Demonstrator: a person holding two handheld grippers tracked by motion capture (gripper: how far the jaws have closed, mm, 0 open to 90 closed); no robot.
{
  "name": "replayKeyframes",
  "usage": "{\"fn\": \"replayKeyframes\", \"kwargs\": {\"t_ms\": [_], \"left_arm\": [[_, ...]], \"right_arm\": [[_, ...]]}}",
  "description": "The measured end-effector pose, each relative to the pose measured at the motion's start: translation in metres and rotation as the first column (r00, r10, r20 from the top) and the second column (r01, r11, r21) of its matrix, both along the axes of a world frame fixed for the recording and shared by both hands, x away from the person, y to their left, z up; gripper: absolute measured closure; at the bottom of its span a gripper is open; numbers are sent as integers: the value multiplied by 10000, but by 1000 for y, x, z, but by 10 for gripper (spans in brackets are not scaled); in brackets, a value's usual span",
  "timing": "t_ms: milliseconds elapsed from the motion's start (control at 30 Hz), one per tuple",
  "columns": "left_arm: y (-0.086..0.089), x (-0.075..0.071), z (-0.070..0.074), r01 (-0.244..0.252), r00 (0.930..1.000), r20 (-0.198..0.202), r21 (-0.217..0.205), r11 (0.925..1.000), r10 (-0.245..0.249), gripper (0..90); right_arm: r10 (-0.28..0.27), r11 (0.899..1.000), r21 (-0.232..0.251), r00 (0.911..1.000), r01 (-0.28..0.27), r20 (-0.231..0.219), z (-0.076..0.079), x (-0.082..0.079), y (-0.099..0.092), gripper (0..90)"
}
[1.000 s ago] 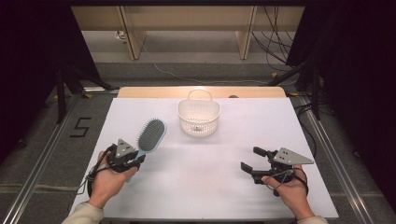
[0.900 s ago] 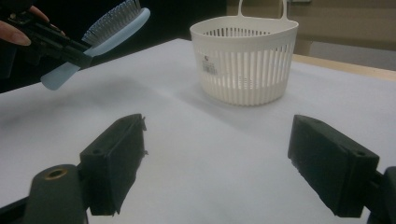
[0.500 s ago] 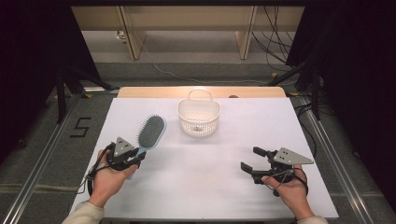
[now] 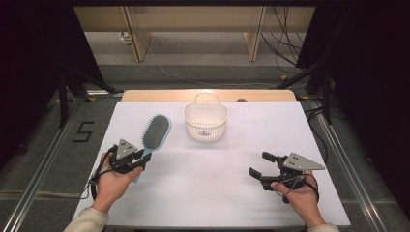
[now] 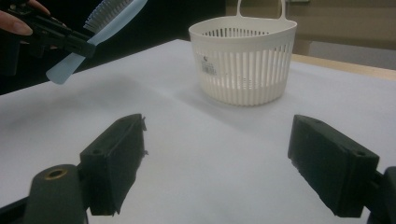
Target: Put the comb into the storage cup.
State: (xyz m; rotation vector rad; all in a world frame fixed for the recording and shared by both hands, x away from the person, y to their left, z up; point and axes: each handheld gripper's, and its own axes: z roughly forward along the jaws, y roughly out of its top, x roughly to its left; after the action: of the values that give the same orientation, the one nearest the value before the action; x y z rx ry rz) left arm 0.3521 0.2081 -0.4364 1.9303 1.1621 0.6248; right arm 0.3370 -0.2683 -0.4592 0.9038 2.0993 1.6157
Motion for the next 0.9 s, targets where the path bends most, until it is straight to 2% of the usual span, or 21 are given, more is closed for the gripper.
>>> {"fn": "replayKeyframes", "kwargs": {"t_ms": [900], "left_arm": [[-9, 8, 9, -5, 9992, 408, -359, 9994, 20, 698]], "right_arm": [[1, 10000, 57, 10000, -1, -13, 0, 0, 0, 195]]}}
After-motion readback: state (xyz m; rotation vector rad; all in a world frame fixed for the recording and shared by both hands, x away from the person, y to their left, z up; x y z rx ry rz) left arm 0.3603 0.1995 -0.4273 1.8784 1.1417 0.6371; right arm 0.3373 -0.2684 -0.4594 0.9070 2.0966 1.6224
